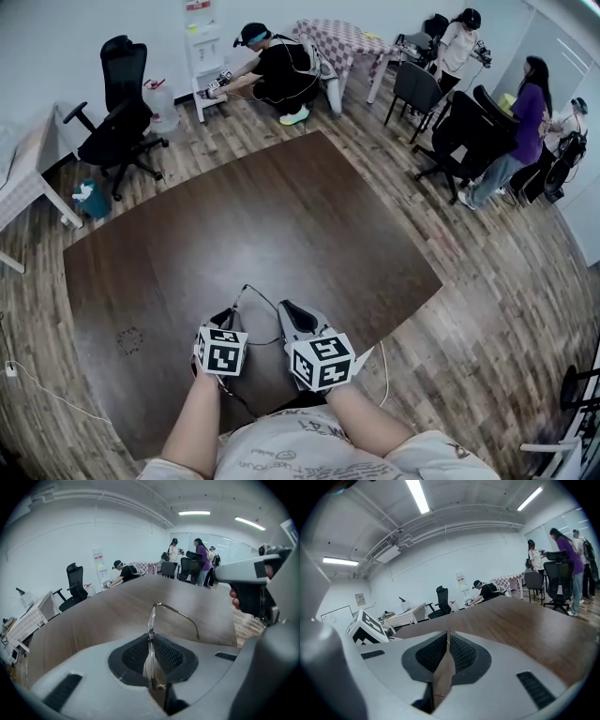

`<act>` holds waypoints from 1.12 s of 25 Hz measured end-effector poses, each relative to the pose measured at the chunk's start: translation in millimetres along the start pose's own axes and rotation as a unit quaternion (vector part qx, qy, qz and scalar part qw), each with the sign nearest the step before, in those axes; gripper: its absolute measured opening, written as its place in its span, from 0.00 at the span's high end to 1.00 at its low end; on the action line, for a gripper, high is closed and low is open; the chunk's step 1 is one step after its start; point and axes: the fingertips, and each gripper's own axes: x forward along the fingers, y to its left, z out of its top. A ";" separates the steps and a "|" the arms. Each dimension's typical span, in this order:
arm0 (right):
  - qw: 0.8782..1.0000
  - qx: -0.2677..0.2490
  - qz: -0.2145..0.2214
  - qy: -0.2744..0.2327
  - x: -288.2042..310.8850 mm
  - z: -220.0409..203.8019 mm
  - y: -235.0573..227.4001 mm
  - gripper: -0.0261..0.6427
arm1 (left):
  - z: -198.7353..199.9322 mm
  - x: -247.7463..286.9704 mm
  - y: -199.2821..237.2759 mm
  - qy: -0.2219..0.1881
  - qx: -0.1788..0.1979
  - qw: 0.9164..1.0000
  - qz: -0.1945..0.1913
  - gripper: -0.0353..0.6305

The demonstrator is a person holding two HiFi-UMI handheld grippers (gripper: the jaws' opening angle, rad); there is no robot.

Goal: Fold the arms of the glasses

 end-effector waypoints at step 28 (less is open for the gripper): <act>0.993 -0.116 -0.020 0.013 23.8 8.2 46.7 0.86 | 52.0 -88.7 22.8 -0.222 0.063 0.973 -0.001 0.88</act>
